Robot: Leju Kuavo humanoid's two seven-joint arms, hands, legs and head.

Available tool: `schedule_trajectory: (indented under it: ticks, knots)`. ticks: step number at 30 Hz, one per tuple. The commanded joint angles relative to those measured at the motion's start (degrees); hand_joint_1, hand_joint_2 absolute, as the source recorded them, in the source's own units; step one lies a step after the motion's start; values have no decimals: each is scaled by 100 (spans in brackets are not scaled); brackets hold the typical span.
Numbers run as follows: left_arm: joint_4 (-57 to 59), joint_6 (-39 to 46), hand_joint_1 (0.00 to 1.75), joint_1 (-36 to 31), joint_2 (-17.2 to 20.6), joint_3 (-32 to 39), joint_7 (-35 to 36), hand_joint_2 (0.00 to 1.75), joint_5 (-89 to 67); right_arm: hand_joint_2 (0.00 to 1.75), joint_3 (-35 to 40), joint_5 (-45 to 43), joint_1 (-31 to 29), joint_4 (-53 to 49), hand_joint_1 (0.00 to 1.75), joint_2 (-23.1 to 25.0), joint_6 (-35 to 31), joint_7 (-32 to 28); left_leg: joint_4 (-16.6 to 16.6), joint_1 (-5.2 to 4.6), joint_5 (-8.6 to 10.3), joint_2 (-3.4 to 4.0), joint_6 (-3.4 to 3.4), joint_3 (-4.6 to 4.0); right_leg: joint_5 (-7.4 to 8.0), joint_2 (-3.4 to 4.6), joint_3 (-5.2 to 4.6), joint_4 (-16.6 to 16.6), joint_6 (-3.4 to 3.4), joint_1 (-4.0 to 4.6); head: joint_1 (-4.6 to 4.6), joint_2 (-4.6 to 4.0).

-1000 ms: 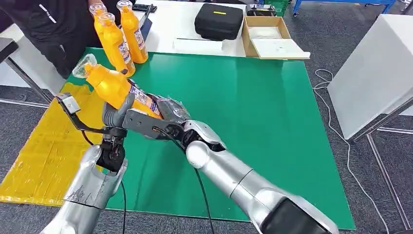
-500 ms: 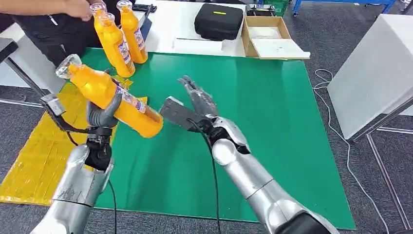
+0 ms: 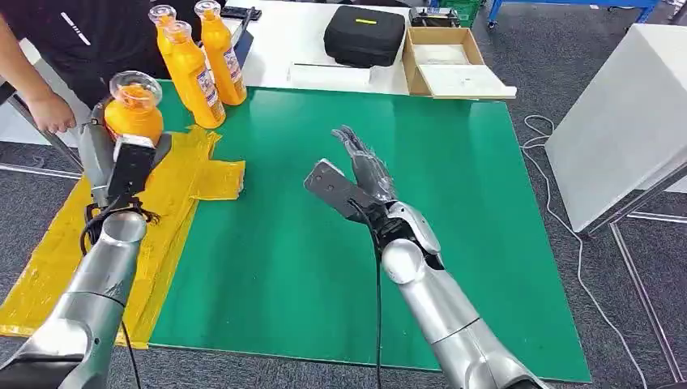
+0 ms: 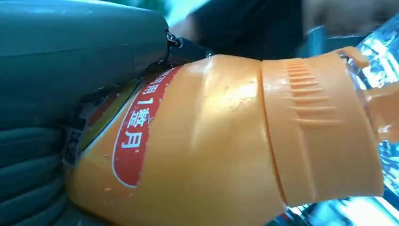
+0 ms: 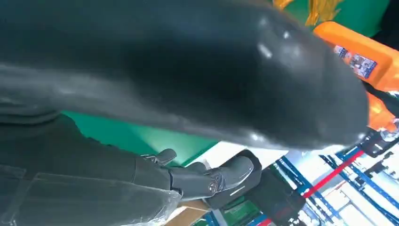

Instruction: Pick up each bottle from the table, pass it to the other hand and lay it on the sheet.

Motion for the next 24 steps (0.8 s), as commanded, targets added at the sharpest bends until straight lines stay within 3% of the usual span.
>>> schedule_trajectory:
  ticks: [1,5,7,20,21,22,24]
  knots:
    - [1532,391,175,-232,-243,1055,307,175,-3461,0,163,-151,-130,99,0,-147,135,-8,-3,5,-19,7,-27,52,-17,1,52,-4,-17,5,2,0]
    - [1532,391,175,-232,-243,1055,307,175,-3461,0,163,-151,-130,99,0,-147,135,-8,-1,7,-13,-3,-21,32,-13,-8,37,-4,-13,5,0,0]
    - [2119,391,175,-297,-318,1335,182,175,-3601,0,188,-187,-95,75,0,-167,125,-46,3,9,-17,-3,-23,34,-18,-11,40,0,-14,7,2,0]
    - [1612,391,175,752,-549,1696,37,175,-4705,0,495,-211,-251,176,0,-51,264,-98,-6,0,-9,5,-14,21,-10,-1,21,-4,-9,-2,0,0]
    - [1584,391,148,807,-547,1724,-13,175,-4702,0,511,-225,-315,219,0,-10,296,-87,-2,5,-17,6,-22,34,-16,-1,36,-2,-14,2,2,0]
    - [1585,391,0,858,-561,1757,-96,175,-4687,0,527,-236,-378,282,0,30,314,-76,-2,2,-9,7,-14,15,-7,4,17,-3,-9,0,0,0]
    - [1574,391,0,933,-576,1829,-134,175,-4793,0,557,-252,-473,417,0,87,330,-79,8,8,-33,18,-34,54,-27,10,54,6,-22,5,2,0]
